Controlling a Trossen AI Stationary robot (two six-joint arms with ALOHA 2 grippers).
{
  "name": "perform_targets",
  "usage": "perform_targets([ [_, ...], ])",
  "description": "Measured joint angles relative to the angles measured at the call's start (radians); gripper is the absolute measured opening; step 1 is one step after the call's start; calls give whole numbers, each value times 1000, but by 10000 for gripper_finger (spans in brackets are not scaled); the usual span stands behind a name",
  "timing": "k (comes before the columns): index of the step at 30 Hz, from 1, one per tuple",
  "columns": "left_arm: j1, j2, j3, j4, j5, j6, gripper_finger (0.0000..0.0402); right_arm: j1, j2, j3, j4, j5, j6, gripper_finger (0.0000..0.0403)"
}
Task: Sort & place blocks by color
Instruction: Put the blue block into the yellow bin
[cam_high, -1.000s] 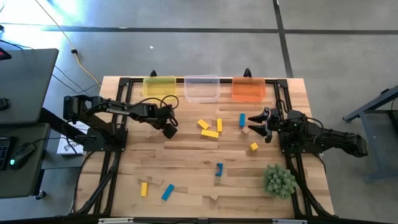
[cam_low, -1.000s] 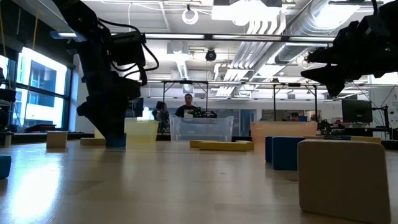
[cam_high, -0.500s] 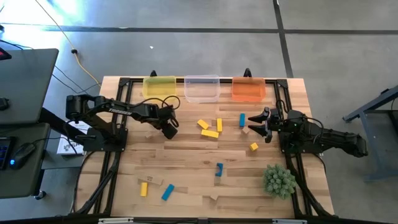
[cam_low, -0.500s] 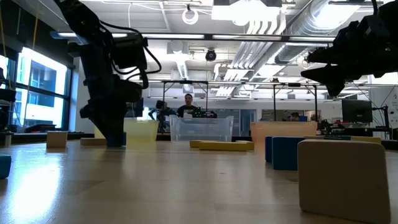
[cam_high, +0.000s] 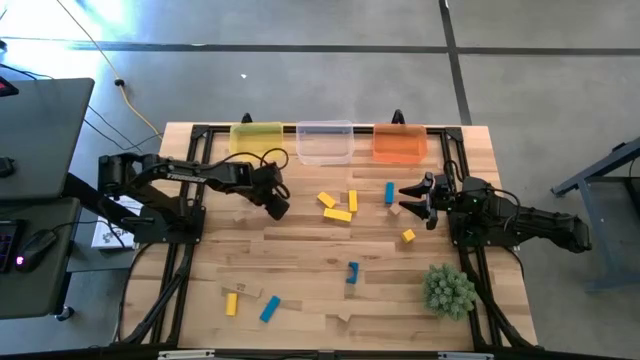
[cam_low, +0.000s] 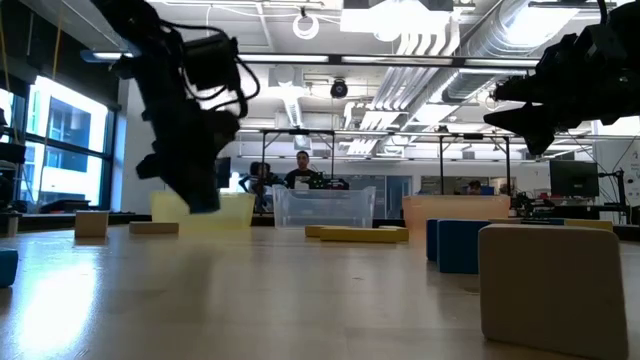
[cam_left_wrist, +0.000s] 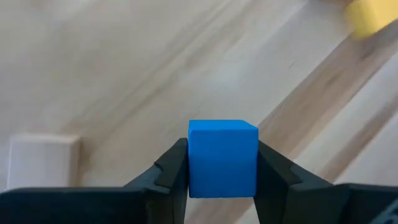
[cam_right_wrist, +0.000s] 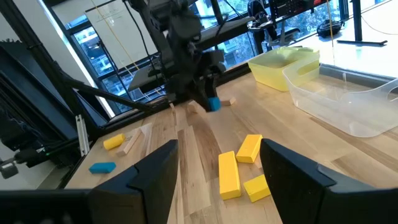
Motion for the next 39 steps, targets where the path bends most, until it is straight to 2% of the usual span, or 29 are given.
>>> perform_targets([
  [4, 20, -14, 74, 3, -6, 0, 107, 0, 0, 0, 0, 0, 0, 216],
  [7, 47, -14, 131, 1, -54, 0, 110, 0, 0, 0, 0, 0, 0, 216],
  [16, 184, -14, 255, -4, -139, 17, 113, 0, 0, 0, 0, 0, 0, 216],
  [33, 506, -14, 279, -4, -156, 133, 115, 0, 0, 0, 0, 0, 0, 216],
  [39, 598, -13, 279, -4, -158, 180, 115, 0, 0, 0, 0, -1, 158, 216],
])
